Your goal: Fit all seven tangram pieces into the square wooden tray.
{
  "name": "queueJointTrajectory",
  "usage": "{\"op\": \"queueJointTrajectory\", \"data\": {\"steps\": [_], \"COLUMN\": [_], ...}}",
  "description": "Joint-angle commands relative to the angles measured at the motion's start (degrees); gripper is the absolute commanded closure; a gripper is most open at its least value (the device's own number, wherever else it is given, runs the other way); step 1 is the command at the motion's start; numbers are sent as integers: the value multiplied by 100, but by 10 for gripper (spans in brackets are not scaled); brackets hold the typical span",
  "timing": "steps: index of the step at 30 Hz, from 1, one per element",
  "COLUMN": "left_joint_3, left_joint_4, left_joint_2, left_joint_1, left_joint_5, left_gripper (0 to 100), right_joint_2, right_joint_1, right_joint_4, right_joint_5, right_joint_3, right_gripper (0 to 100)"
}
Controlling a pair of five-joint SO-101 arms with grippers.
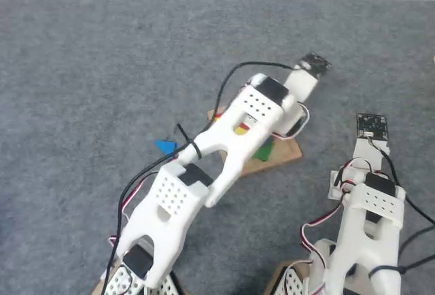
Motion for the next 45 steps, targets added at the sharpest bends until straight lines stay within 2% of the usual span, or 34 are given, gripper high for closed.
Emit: {"op": "queueJointTrajectory", "data": {"steps": [1, 9, 21, 29, 37, 45], "left_joint_3": [-224, -268, -268, -215, -215, -268], "left_joint_4": [105, 492, 1125, 1213, 659, 651], "left_joint_2": [-114, -167, -193, -642, -97, 132], "left_joint_1": [70, -202, -1002, -624, -457, -149], "left_joint_5": [26, -308, -651, -659, -659, -624], "left_gripper": [852, 848, 848, 848, 848, 848], "right_joint_2": [-207, -198, -189, -180, -180, -180], "right_joint_1": [48, 48, -13, -75, -66, -31], "right_joint_4": [13, 13, 13, 13, 13, 13], "right_joint_5": [70, 70, 70, 53, 70, 70], "right_joint_3": [-264, -264, -264, -264, -264, -264], "right_gripper": [908, 908, 908, 908, 908, 908]}}
